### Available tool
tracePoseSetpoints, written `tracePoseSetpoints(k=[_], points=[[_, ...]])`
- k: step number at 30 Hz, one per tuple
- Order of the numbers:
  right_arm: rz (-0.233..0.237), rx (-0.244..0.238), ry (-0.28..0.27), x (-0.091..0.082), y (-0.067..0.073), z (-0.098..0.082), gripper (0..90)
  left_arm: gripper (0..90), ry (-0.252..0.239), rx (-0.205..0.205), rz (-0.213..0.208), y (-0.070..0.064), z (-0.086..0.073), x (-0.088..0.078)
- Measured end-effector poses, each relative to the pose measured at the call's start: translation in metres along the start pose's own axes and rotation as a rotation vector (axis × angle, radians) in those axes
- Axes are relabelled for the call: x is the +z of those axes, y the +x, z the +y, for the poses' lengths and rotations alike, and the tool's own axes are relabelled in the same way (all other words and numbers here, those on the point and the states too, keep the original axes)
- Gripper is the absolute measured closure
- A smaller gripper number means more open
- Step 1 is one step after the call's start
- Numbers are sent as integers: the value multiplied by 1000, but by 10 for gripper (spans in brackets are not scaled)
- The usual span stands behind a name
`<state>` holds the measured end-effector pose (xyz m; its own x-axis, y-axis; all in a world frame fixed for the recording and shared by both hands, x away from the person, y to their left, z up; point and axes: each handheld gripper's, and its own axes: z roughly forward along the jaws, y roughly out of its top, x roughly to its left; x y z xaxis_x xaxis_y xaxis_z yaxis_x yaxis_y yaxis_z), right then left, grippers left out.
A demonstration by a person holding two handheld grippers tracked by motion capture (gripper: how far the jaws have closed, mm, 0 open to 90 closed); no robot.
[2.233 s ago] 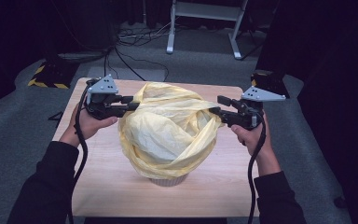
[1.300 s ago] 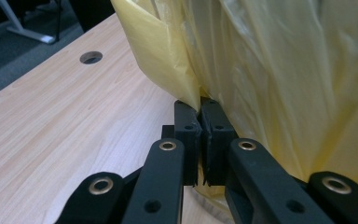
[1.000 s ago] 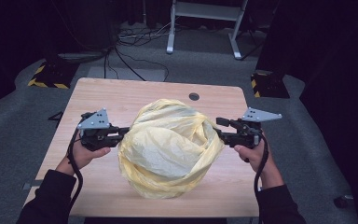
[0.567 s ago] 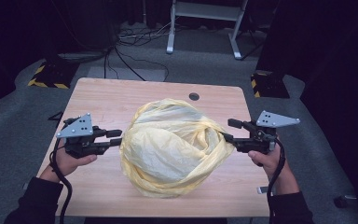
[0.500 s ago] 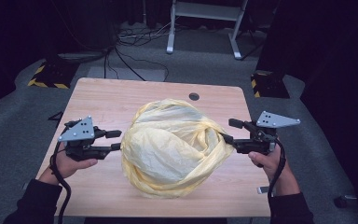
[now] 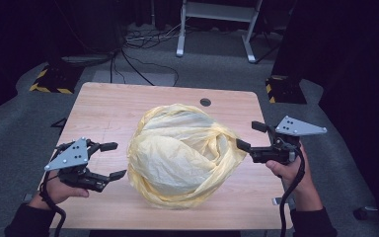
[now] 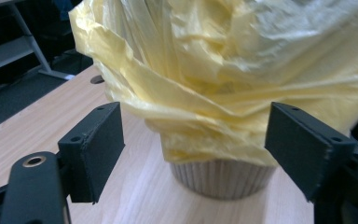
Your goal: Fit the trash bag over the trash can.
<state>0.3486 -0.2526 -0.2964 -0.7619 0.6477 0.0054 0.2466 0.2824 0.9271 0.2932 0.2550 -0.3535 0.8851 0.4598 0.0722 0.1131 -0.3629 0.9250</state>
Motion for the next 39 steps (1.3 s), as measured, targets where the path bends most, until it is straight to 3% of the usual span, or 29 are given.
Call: tracePoseSetpoints(k=[1, 5, 7, 12, 18, 23, 24, 27, 30, 32, 36, 39], points=[[26, 9, -8, -5, 1, 0, 179, 186, 6, -3, 7, -1, -2, -1], [9, -12, -3, -9, 2, -1, 182, 185, 59, -8, -10, -5, -17, 1], [25, -12, 6, -11, 2, -3, 181, 183, 91, -13, -31, -5, -25, 3], [88, -78, 25, -16, 7, -8, 170, 162, 144, -31, -84, -5, -45, 6], [112, -136, 51, -18, 13, -15, 163, 165, 283, -20, -56, -11, -80, 27], [124, -158, 44, -16, 23, -12, 174, 175, 369, -31, -67, -18, -105, 43], [128, -153, 35, -17, 24, -12, 187, 176, 377, -37, -73, -19, -110, 46], [140, -155, 26, -15, 30, -11, 338, 210, 393, -54, -77, -23, -120, 53], [149, -143, 28, -8, 34, -18, 364, 240, 407, -63, -80, -25, -125, 58], [168, -130, 27, -3, 36, -25, 362, 254, 419, -47, -76, -27, -125, 60], [181, -104, 37, 7, 42, -39, 351, 245, 412, -67, -71, -25, -128, 60], [174, -113, 55, 13, 46, -47, 332, 236, 423, -72, -70, -24, -131, 61]])
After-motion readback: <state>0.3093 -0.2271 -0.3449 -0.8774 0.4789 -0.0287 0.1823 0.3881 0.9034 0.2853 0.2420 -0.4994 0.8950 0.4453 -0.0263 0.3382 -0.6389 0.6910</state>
